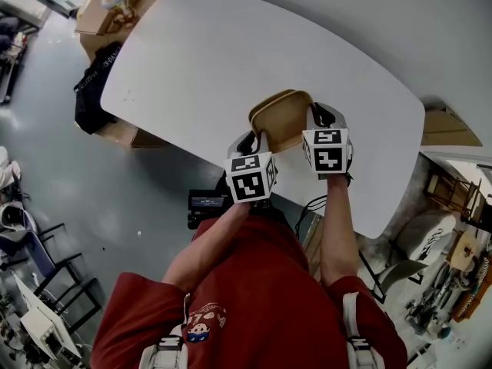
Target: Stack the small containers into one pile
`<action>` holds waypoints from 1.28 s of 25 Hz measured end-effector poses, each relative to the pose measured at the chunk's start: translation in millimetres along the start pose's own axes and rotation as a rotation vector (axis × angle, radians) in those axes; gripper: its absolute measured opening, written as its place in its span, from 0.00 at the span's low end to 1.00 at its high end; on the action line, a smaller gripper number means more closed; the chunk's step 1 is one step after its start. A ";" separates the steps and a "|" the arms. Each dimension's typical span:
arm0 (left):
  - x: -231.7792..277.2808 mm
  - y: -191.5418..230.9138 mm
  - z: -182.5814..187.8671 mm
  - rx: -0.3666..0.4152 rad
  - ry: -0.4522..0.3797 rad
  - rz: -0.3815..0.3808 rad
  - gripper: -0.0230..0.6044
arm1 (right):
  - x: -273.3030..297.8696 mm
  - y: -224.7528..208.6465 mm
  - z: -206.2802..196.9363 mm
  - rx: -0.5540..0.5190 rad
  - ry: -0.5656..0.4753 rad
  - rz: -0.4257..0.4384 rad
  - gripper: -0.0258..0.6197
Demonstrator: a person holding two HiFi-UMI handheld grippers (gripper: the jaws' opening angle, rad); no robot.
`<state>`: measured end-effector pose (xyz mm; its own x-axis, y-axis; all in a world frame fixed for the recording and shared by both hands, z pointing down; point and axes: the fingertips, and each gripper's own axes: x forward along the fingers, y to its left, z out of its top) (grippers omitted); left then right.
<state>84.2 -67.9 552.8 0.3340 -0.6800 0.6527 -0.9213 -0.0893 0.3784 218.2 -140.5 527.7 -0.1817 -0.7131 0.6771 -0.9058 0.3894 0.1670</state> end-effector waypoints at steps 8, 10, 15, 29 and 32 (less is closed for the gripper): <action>3.5 1.5 4.1 -0.011 0.006 0.006 0.14 | 7.0 -1.6 1.1 0.007 0.002 0.006 0.09; 4.2 0.4 7.0 -0.013 0.007 0.006 0.14 | 8.1 -3.5 2.7 0.008 0.001 0.007 0.09; 6.9 3.0 14.7 -0.019 0.008 0.004 0.14 | 13.9 -3.2 10.7 0.014 -0.001 0.013 0.09; 25.7 11.8 4.9 -0.004 0.083 0.042 0.15 | 37.7 -3.2 -2.6 0.010 0.060 0.042 0.09; 28.7 15.5 2.2 -0.002 0.095 0.052 0.15 | 43.1 0.2 -5.8 0.011 0.073 0.054 0.09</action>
<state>79.0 -90.5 576.0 0.3035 -0.6119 0.7304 -0.9374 -0.0543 0.3440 212.4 -167.8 561.1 -0.2023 -0.6468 0.7354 -0.8998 0.4192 0.1212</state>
